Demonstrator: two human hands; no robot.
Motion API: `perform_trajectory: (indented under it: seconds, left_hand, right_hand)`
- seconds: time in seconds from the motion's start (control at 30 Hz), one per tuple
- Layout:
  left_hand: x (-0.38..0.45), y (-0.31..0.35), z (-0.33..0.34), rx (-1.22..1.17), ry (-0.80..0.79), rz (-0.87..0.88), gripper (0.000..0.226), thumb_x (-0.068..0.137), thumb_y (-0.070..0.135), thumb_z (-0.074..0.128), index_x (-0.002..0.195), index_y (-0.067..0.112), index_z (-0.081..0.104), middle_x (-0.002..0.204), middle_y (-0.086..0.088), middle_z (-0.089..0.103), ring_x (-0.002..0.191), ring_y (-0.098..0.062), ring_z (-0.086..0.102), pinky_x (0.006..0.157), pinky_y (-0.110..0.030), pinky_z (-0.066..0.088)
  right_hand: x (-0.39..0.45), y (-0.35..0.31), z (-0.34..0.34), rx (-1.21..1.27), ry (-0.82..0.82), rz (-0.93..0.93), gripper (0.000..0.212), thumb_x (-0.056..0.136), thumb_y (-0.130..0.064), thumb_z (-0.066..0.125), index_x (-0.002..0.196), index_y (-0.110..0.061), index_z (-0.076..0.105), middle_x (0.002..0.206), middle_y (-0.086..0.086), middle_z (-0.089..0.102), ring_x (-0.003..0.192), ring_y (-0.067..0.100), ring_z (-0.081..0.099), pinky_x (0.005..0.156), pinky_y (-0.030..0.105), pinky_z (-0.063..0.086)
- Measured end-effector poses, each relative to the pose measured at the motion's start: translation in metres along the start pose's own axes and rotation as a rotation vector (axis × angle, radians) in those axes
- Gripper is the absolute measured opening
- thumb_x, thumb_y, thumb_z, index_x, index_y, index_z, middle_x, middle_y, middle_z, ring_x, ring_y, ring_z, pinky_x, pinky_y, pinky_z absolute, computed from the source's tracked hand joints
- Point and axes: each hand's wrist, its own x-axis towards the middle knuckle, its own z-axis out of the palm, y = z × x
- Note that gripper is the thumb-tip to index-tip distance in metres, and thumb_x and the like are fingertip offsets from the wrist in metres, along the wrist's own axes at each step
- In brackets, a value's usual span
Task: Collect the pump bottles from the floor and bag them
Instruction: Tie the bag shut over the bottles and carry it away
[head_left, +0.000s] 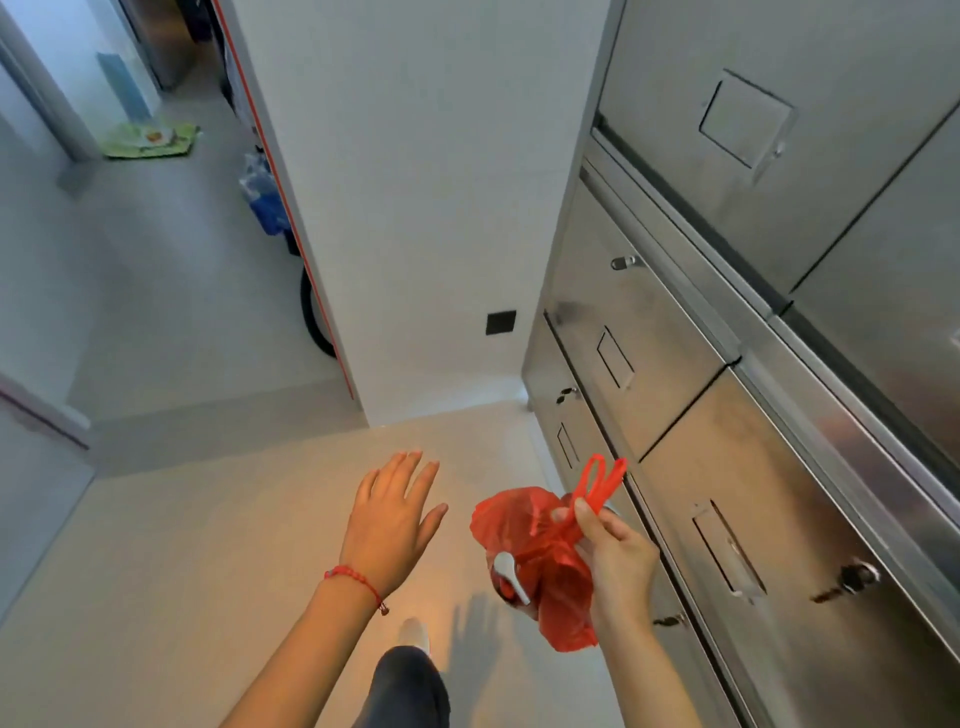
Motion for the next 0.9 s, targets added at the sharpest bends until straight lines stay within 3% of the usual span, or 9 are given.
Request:
perform_trajectory:
  seconds: [0.17,0.23,0.3,0.43,0.5,0.57,0.63,0.73,0.9]
  left_hand:
    - [0.098,-0.032,0.006,0.067,0.038,0.1,0.044,0.082,0.039,0.052,0.111,0.008,0.063,0.115,-0.017,0.065,0.106,-0.034,0.061,0.081,-0.047,0.052]
    - [0.136,-0.045,0.001,0.049,0.011,0.127,0.046,0.074,0.034,0.071,0.111,0.008,0.063,0.116,-0.017,0.065,0.106,-0.034,0.061,0.082,-0.049,0.052]
    - [0.168,-0.059,-0.003,0.048,-0.001,0.152,0.05,0.07,0.032,0.075,0.112,0.008,0.063,0.116,-0.016,0.065,0.107,-0.034,0.061,0.082,-0.05,0.052]
    - [0.227,-0.083,-0.006,0.047,-0.041,0.161,0.046,0.079,0.033,0.067,0.116,0.007,0.06,0.12,-0.018,0.062,0.112,-0.036,0.057,0.089,-0.052,0.048]
    - [0.253,-0.09,-0.005,0.049,-0.078,0.142,0.047,0.088,0.041,0.044,0.117,0.007,0.059,0.12,-0.018,0.062,0.112,-0.036,0.057,0.089,-0.053,0.047]
    - [0.28,-0.094,-0.006,0.03,-0.126,0.11,0.063,0.092,0.048,0.018,0.116,0.007,0.06,0.118,-0.018,0.063,0.11,-0.036,0.058,0.086,-0.053,0.049]
    - [0.305,-0.097,-0.004,0.024,-0.126,0.092,0.072,0.093,0.048,0.005,0.116,0.007,0.059,0.119,-0.018,0.063,0.11,-0.036,0.058,0.085,-0.054,0.049]
    - [0.34,-0.098,0.003,0.026,-0.109,0.08,0.072,0.093,0.048,0.004,0.117,0.006,0.058,0.12,-0.019,0.062,0.111,-0.037,0.057,0.086,-0.054,0.048]
    - [0.392,-0.095,0.026,0.011,-0.097,0.052,0.063,0.094,0.045,0.014,0.119,0.006,0.057,0.122,-0.019,0.061,0.112,-0.037,0.056,0.088,-0.053,0.047]
  right_hand:
    - [0.073,-0.006,0.051,0.018,0.091,-0.002,0.015,0.079,-0.009,0.067,0.066,-0.012,0.074,0.065,0.007,0.074,0.075,0.029,0.064,0.079,0.043,0.052]
    - [0.103,-0.008,0.071,0.027,0.11,0.006,0.012,0.078,-0.01,0.068,0.068,-0.011,0.075,0.067,0.009,0.074,0.076,0.03,0.065,0.081,0.044,0.052]
    - [0.128,-0.012,0.091,0.008,0.126,0.018,0.013,0.078,-0.011,0.068,0.067,-0.012,0.075,0.068,0.008,0.074,0.078,0.03,0.066,0.082,0.043,0.053]
    - [0.177,-0.018,0.129,-0.021,0.14,0.032,0.017,0.079,-0.012,0.067,0.064,-0.016,0.075,0.065,0.003,0.074,0.077,0.026,0.067,0.076,0.036,0.051]
    - [0.2,-0.02,0.144,-0.044,0.133,0.015,0.017,0.08,-0.015,0.067,0.065,-0.018,0.075,0.066,0.002,0.074,0.078,0.026,0.067,0.076,0.035,0.051]
    - [0.224,-0.02,0.157,-0.073,0.12,0.007,0.017,0.08,-0.017,0.067,0.066,-0.02,0.075,0.069,0.001,0.075,0.08,0.024,0.068,0.076,0.033,0.051]
    - [0.251,-0.021,0.17,-0.079,0.106,0.019,0.019,0.08,-0.015,0.066,0.065,-0.021,0.075,0.068,0.0,0.075,0.075,0.018,0.069,0.072,0.028,0.052]
    - [0.293,-0.017,0.185,-0.063,0.09,0.05,0.02,0.08,-0.01,0.066,0.064,-0.018,0.075,0.067,0.002,0.074,0.071,0.017,0.069,0.069,0.026,0.052]
    - [0.36,0.002,0.198,-0.046,0.069,0.096,0.017,0.079,-0.01,0.066,0.066,-0.015,0.075,0.068,0.004,0.075,0.077,0.025,0.069,0.076,0.033,0.053]
